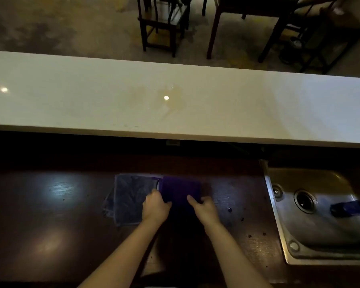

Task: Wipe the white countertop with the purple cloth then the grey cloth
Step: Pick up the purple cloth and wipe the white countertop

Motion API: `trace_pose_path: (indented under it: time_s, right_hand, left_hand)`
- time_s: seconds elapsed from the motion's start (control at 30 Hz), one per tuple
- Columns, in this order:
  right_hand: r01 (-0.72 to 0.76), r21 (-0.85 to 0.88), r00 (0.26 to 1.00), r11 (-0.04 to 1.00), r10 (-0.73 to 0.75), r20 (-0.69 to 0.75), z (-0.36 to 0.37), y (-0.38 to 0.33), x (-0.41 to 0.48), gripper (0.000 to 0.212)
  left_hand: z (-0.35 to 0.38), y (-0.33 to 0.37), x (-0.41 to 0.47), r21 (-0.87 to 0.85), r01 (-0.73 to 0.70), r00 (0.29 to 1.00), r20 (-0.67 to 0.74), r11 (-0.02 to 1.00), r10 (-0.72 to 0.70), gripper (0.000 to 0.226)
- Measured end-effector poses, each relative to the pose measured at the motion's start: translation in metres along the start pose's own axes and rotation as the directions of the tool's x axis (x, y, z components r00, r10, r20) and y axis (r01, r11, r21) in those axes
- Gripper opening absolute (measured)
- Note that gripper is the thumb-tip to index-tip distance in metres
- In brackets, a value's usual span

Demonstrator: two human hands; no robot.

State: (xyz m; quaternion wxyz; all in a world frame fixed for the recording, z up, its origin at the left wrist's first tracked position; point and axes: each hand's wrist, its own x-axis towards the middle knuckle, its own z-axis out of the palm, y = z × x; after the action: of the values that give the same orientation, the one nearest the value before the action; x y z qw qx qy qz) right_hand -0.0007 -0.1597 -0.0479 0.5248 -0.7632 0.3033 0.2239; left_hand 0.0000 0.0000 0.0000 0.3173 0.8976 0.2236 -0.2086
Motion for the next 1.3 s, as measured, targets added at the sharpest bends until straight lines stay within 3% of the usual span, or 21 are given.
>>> trace_pose_path:
  time_s: [0.13,0.27,0.37,0.47,0.6,0.77,0.9,1.03,1.13,1.2,1.3]
  right_hand:
    - [-0.045,0.064,0.997,0.997,0.041,0.061,0.001,-0.004,0.001,0.038]
    - [-0.029,0.131,0.990,0.991,0.011,0.138,-0.001,-0.003,-0.001,0.018]
    - [0.009,0.169,0.990,0.986,-0.033,0.140,-0.004,-0.005,-0.004,0.008]
    - [-0.017,0.277,0.983,0.961,-0.034,0.179,-0.013,-0.011,-0.011,0.014]
    - [-0.216,0.482,0.940,0.849,0.047,0.338,-0.028,-0.021,-0.022,0.037]
    - [-0.447,0.595,0.823,0.668,0.047,0.566,-0.031,-0.037,-0.041,0.046]
    - [-0.385,0.627,0.866,0.677,0.029,0.500,-0.026,-0.052,-0.054,0.047]
    - [-0.231,0.699,0.927,0.677,-0.064,0.369,-0.026,-0.070,-0.065,0.051]
    - [-0.143,0.756,0.930,0.639,-0.174,0.323,-0.034,-0.091,-0.081,0.045]
    - [-0.112,0.762,0.911,0.638,-0.241,0.335,-0.042,-0.106,-0.094,0.041]
    - [-0.021,0.740,0.908,0.672,-0.297,0.296,-0.052,-0.129,-0.110,0.026]
  left_hand:
    - [-0.001,0.003,0.001,0.006,0.074,0.996,0.042,0.997,-0.074,0.046]
    - [0.001,0.002,0.007,0.006,0.083,0.992,0.097,0.997,-0.083,0.027]
    - [0.002,-0.002,0.012,-0.098,0.053,0.985,0.167,0.994,-0.036,0.011]
    - [-0.003,-0.007,0.009,-0.270,0.023,0.976,0.213,0.962,0.037,0.012]
    - [-0.022,-0.012,-0.005,-0.628,0.095,0.943,0.307,0.772,0.133,0.024]
    - [-0.047,-0.006,-0.016,-0.794,0.078,0.917,0.295,0.603,0.270,0.027]
    - [-0.060,0.000,-0.016,-0.840,0.073,0.910,0.277,0.537,0.310,0.025]
    - [-0.068,0.001,-0.014,-0.886,0.095,0.923,0.249,0.453,0.293,0.028]
    - [-0.076,0.007,-0.016,-0.917,0.158,0.924,0.268,0.366,0.271,0.045]
    - [-0.085,0.014,-0.020,-0.906,0.222,0.903,0.331,0.361,0.275,0.056]
    - [-0.098,0.023,-0.023,-0.879,0.257,0.839,0.410,0.402,0.358,0.054]
